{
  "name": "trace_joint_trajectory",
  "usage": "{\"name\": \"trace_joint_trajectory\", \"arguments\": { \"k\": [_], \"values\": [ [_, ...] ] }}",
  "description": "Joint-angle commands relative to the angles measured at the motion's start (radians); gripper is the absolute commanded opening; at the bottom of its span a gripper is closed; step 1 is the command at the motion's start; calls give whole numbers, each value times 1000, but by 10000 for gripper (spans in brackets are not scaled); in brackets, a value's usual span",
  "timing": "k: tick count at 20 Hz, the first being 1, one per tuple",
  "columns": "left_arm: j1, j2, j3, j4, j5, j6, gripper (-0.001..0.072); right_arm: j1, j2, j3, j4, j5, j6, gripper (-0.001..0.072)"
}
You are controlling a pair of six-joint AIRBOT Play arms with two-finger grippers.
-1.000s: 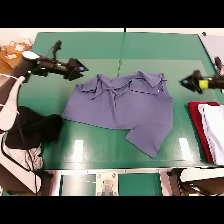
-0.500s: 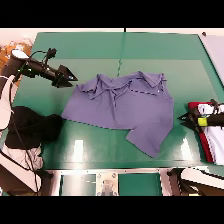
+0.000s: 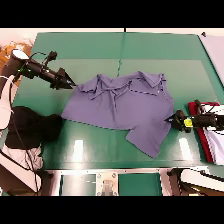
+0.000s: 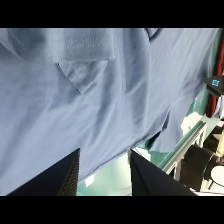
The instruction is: Fold the shirts.
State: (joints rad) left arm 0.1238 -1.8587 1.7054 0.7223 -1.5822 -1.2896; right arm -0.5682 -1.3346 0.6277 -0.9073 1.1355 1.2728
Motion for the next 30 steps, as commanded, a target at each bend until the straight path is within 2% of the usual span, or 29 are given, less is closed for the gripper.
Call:
{"name": "trace_joint_trajectory", "arguments": {
  "k": [1,2,3,7,10,14,18,19,20,24,28,30],
  "values": [
    [1,-1,1,4,-33,-5,361,30,-6,2,-13,24,-2,246],
    [1,-1,1,4,-42,-16,361,30,-6,15,-13,24,-2,107],
    [1,0,1,4,-52,-19,361,30,-6,42,-14,24,-5,14],
    [1,51,-44,5,-37,-30,352,-29,-6,235,-21,26,-16,14],
    [-17,191,-211,54,34,-38,352,-98,-6,315,-16,51,6,14],
    [-73,445,-606,219,239,-112,382,-78,-7,289,-17,35,-3,14],
    [-94,596,-954,245,466,-183,387,-66,-7,290,-5,20,-24,14],
    [-94,597,-1011,243,505,-199,579,-66,-7,289,-2,21,-24,14],
    [-94,597,-1055,234,536,-205,655,-66,-7,289,4,23,-24,14],
    [-94,593,-1120,192,637,-182,654,-51,-7,289,10,24,-24,14],
    [-94,592,-1120,-27,702,-42,654,-32,-7,290,10,24,-24,14],
    [-100,592,-1120,-56,691,-10,654,-32,-7,290,10,24,-24,14]
  ]
}}
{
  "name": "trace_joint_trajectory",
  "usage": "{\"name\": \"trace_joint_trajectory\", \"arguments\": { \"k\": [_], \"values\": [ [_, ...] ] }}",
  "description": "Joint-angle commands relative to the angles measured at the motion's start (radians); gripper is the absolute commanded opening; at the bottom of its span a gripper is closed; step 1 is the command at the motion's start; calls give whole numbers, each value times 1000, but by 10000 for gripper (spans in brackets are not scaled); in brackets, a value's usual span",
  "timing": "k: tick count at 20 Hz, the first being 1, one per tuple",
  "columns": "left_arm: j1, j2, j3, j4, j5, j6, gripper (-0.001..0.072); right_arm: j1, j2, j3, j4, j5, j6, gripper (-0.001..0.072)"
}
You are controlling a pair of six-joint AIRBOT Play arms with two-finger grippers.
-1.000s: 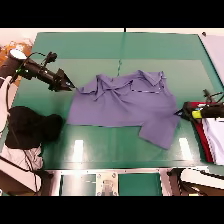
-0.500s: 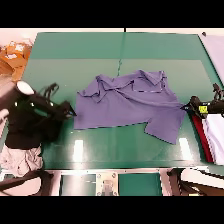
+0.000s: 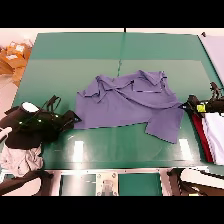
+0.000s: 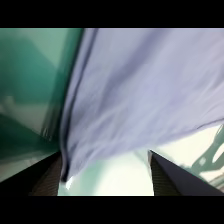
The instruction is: Fold the shirts.
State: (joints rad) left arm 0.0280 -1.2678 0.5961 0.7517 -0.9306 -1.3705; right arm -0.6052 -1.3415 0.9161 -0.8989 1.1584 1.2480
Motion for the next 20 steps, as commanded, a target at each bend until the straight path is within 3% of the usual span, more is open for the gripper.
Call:
{"name": "trace_joint_trajectory", "arguments": {
  "k": [1,4,5,7,8,9,11,14,20],
  "values": [
    [-21,1,-17,-79,37,70,653,5,0,1,1,2,0,15],
    [-85,0,-42,-74,36,71,641,5,0,1,1,2,0,15],
    [-88,2,-41,-72,27,71,464,5,0,1,1,2,1,15],
    [-84,3,-37,-70,6,87,220,5,0,1,1,11,14,20],
    [-84,3,-36,-71,-12,94,49,5,0,1,1,17,29,41],
    [-84,3,-36,-66,-24,100,22,5,-1,1,1,22,33,54],
    [-84,3,-35,-46,-11,100,21,6,-1,1,2,21,35,15],
    [-84,4,48,41,2,94,20,6,2,7,42,24,34,13],
    [-84,93,519,138,-162,55,20,24,159,165,217,118,23,13]
  ]
}}
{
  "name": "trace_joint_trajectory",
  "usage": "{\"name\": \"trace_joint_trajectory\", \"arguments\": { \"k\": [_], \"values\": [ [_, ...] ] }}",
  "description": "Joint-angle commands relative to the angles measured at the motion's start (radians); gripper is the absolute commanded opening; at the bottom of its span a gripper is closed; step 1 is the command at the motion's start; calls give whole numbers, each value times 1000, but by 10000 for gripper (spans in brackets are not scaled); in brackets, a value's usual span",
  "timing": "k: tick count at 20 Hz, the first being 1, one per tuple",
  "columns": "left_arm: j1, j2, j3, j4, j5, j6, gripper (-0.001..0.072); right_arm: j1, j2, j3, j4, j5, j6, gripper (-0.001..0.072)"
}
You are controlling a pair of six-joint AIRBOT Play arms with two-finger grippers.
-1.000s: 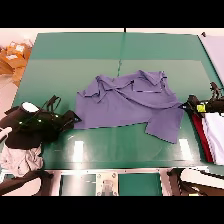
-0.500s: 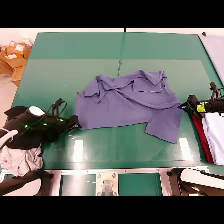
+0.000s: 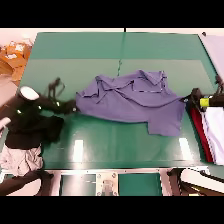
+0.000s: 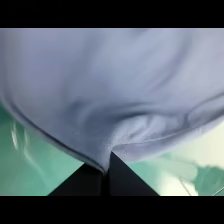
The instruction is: Fold the shirts.
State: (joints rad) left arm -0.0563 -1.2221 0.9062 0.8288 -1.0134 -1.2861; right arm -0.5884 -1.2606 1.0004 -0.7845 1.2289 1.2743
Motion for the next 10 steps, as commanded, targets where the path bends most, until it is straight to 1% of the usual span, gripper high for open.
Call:
{"name": "trace_joint_trajectory", "arguments": {
  "k": [1,2,5,8,10],
  "values": [
    [0,76,304,85,-108,-45,20,7,133,133,165,47,-3,13],
    [0,113,407,95,-125,-49,20,5,188,184,222,35,-3,13],
    [0,236,689,93,-122,-48,21,5,375,328,410,-58,-3,14],
    [0,353,940,110,-126,-39,21,0,537,500,417,-97,17,14],
    [0,413,1049,116,-124,-39,22,-1,612,605,414,-134,42,14]
  ]
}}
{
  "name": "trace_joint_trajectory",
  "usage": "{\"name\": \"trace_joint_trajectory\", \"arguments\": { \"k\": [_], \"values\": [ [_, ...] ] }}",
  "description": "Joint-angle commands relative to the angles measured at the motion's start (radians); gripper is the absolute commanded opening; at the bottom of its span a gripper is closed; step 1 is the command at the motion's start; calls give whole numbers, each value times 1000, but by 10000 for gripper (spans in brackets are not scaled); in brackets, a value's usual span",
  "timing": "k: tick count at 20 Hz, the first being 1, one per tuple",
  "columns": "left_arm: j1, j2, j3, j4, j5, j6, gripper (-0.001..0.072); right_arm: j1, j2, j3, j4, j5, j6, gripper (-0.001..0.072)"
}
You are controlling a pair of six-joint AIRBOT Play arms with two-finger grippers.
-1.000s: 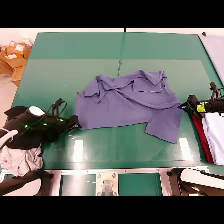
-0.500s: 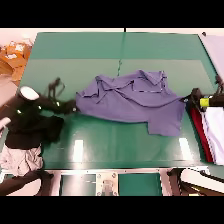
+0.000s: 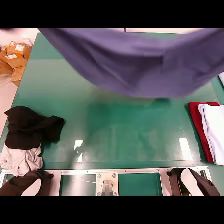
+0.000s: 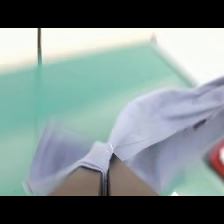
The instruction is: Fold the shirts.
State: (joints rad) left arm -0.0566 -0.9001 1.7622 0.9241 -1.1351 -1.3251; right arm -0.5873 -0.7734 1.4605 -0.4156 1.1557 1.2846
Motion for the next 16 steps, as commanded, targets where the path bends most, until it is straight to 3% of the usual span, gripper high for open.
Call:
{"name": "trace_joint_trajectory", "arguments": {
  "k": [1,5,9,12,16],
  "values": [
    [0,117,229,29,-3,-2,21,-2,148,190,38,-78,48,13],
    [0,164,270,201,-44,-78,21,-2,173,315,-82,-94,112,14],
    [0,96,180,301,-178,-141,21,-2,133,261,-172,-81,111,14],
    [0,-17,13,298,-189,-140,21,1,69,90,-173,-77,87,14],
    [0,-235,-240,251,-97,-132,21,99,-96,-234,-173,-151,-68,14]
  ]
}}
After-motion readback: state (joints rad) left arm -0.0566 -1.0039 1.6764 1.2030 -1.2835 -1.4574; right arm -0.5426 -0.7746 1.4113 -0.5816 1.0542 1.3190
